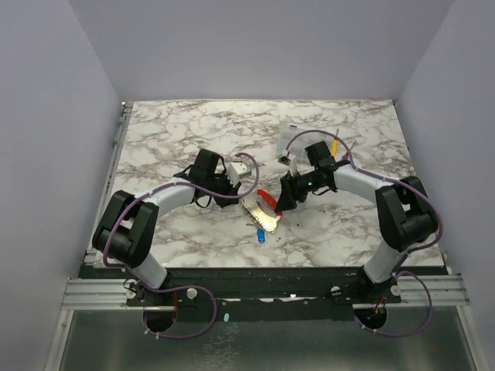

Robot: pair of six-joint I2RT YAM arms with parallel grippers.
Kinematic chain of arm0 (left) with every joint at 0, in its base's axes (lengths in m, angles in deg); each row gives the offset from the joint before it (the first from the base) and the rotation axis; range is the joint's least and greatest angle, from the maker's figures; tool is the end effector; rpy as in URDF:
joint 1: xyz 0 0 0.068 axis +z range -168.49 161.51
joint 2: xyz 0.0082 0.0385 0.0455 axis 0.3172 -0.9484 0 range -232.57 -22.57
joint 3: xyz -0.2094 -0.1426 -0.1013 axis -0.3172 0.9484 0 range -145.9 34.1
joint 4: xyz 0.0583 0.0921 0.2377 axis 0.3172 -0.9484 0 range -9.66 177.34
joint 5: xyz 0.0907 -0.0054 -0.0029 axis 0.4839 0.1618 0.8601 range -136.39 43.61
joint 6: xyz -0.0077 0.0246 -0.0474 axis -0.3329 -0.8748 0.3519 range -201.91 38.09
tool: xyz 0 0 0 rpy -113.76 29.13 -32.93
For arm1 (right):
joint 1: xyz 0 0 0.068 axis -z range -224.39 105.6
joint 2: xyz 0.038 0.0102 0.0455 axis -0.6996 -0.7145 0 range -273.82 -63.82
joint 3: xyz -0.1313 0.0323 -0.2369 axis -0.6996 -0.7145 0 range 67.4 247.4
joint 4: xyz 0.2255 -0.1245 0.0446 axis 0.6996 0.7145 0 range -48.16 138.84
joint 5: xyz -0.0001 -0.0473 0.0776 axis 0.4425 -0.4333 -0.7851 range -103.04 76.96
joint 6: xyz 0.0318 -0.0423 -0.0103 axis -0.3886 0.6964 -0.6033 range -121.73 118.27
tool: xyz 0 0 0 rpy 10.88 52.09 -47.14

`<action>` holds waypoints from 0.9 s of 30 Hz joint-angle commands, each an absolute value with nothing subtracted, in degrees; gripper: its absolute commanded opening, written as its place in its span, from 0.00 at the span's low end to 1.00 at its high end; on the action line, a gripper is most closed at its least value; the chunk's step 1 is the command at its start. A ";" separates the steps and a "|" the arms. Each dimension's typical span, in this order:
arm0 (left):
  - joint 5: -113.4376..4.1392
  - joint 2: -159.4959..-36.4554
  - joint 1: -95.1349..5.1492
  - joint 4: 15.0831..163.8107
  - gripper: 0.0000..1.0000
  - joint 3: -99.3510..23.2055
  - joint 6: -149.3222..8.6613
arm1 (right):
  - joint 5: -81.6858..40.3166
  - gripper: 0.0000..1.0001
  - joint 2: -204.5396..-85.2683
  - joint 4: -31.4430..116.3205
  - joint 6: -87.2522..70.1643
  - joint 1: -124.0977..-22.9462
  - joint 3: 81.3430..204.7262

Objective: Remove the keys from the keyring

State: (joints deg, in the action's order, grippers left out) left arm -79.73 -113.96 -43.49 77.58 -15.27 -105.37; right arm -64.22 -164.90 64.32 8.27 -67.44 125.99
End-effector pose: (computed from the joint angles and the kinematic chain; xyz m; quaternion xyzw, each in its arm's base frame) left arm 0.2752 -0.1499 0.1765 0.4571 0.7869 -0.2752 0.3099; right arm 0.2952 0.1558 0.1641 -0.3401 0.8175 0.4411 0.1463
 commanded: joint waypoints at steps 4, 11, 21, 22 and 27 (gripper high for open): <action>-80.16 -114.46 -43.90 76.01 0.00 -17.59 -105.85 | -66.16 0.58 -156.50 43.75 6.71 -67.14 119.79; -81.20 -115.24 -43.85 76.01 0.00 -17.52 -105.85 | -68.78 0.51 -163.06 29.64 -4.17 -68.23 119.77; -81.72 -115.88 -43.90 75.98 0.00 -17.31 -106.58 | -71.50 0.41 -169.36 28.23 7.03 -70.95 125.00; -81.65 -116.15 -43.89 75.84 0.00 -17.51 -106.53 | -71.05 0.41 -169.39 29.09 10.03 -71.35 125.38; -81.63 -117.04 -43.91 75.25 0.00 -18.06 -106.52 | -67.96 0.41 -168.48 28.99 20.30 -72.26 124.57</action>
State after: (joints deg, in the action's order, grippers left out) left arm -79.99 -115.98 -43.71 76.36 -16.45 -105.57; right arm -69.25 -168.83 30.55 9.56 -71.44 124.59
